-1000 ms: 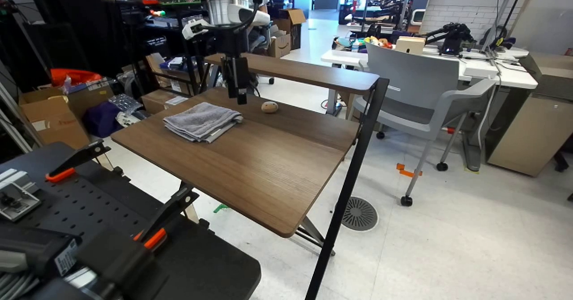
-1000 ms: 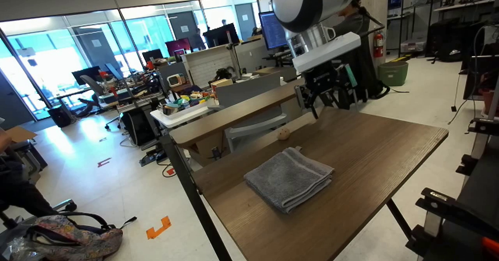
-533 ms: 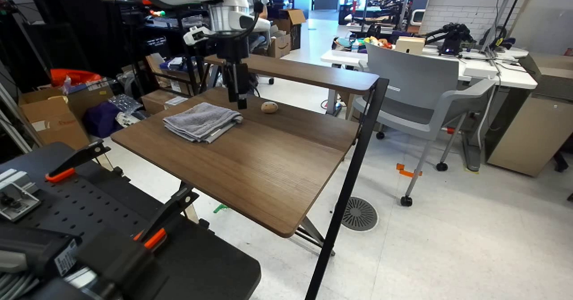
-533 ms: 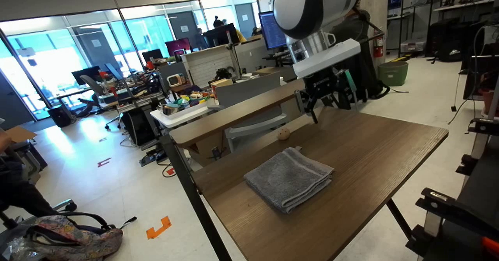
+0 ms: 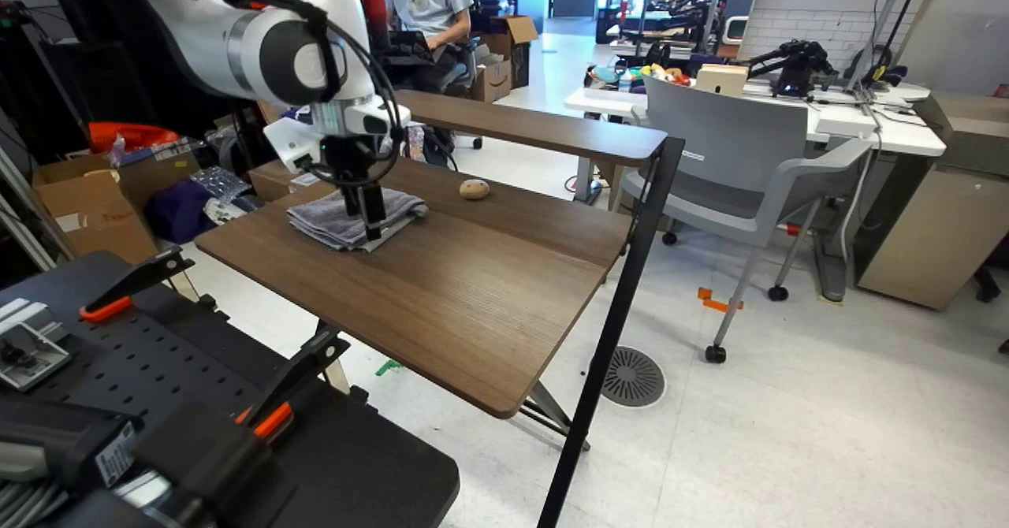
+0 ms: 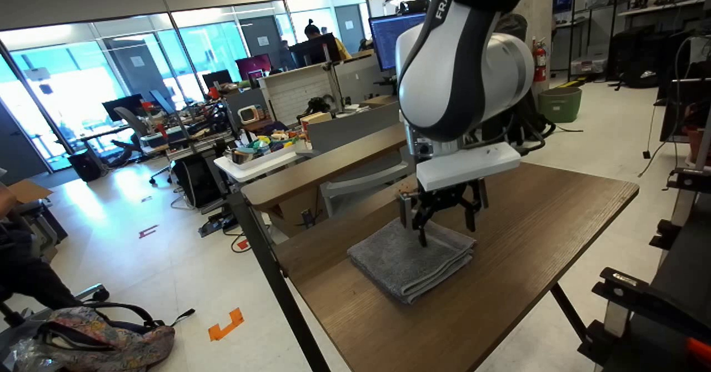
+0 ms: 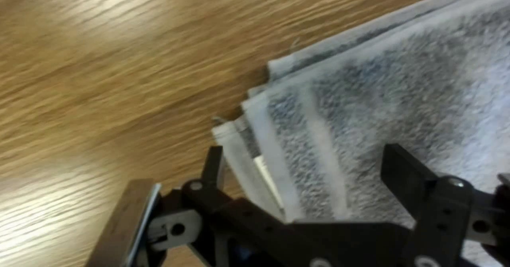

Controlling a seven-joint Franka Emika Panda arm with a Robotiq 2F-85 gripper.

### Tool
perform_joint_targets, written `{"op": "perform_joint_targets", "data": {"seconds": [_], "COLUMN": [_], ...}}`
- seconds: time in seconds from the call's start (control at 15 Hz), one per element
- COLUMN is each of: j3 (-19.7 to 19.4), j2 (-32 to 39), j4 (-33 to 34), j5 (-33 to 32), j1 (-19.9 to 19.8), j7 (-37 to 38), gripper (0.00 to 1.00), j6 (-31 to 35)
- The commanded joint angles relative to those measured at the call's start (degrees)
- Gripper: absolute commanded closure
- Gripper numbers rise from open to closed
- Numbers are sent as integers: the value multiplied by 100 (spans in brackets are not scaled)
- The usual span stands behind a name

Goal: Move the brown plushy to the left and then wipe the table with the towel

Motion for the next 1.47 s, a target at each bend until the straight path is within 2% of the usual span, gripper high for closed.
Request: {"op": "perform_joint_targets", "data": {"seconds": [0.0,0.27,0.4,0.67,0.93,1.2,1.27,1.4], "j3": [515,1145,1184,600,-264,-232,-205,-207], "j2": [-316,-636,-638,-240,294,871,555,748], "j4": [-570,-961,-880,-175,558,1230,753,1012], "j5": [400,689,722,632,592,554,536,524], "j1": [-69,-229,-123,359,846,646,650,632], "j7": [-719,-1306,-1309,-1023,-486,-456,-544,-526], "gripper": [0,0,0,0,0,0,0,0], "j6": [929,1763,1939,1943,1146,-143,425,129]}}
